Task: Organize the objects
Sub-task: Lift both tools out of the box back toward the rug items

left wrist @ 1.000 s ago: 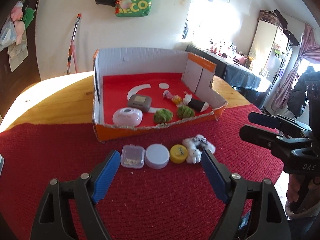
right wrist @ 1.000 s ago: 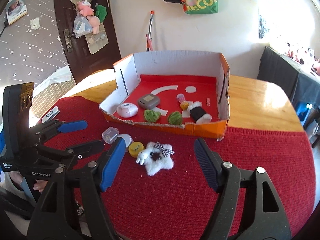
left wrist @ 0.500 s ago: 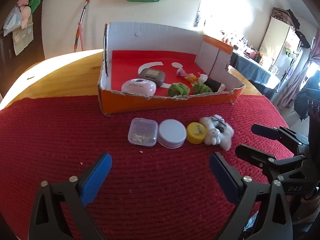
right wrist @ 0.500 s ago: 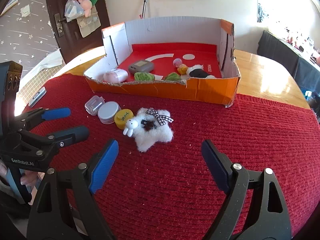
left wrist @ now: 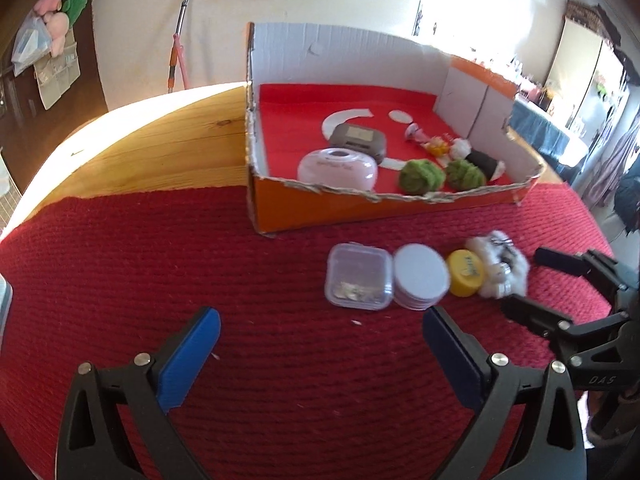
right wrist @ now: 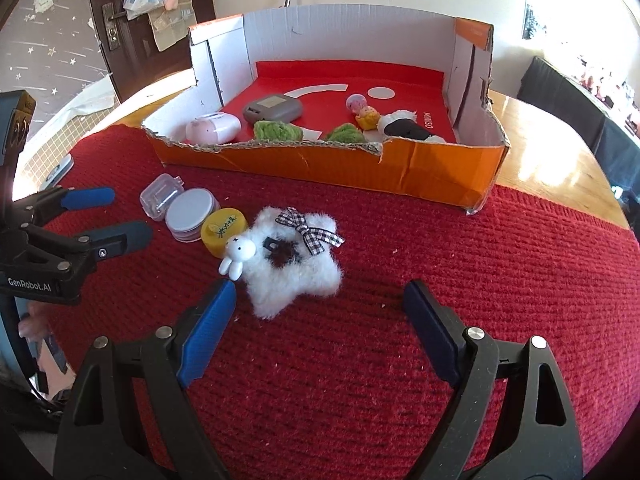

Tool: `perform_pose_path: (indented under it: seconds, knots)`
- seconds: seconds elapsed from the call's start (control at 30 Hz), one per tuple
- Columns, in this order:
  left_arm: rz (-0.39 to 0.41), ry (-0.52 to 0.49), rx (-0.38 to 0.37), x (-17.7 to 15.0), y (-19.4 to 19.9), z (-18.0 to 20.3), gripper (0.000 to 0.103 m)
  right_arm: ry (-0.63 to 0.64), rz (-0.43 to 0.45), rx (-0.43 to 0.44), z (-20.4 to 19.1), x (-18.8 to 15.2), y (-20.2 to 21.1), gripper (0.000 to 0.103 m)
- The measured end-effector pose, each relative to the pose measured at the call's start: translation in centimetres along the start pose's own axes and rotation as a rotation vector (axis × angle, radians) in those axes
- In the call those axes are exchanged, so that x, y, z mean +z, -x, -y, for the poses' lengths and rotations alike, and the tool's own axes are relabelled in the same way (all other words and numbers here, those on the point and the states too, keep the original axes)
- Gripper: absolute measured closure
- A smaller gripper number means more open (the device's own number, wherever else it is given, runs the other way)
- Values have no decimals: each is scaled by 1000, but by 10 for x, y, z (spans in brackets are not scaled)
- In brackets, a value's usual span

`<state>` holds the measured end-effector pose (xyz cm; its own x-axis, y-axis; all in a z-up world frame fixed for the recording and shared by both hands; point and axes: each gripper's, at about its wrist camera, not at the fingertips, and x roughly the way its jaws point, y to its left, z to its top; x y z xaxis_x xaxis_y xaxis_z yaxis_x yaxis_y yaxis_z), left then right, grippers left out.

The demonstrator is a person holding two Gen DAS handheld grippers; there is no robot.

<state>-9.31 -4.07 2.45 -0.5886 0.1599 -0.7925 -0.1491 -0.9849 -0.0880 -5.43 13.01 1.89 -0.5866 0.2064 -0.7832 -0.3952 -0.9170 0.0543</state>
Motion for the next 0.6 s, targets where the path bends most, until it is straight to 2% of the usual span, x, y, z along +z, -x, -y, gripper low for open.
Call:
perform_pose_path:
  seconds: [0.17, 0.6]
  knots:
    - [-16, -33, 7, 7, -8, -5, 0, 64, -21, -34, -7, 5, -7, 13]
    - [-23, -105, 18, 16, -19, -2, 3, 97, -42, -20, -5, 11, -13, 13]
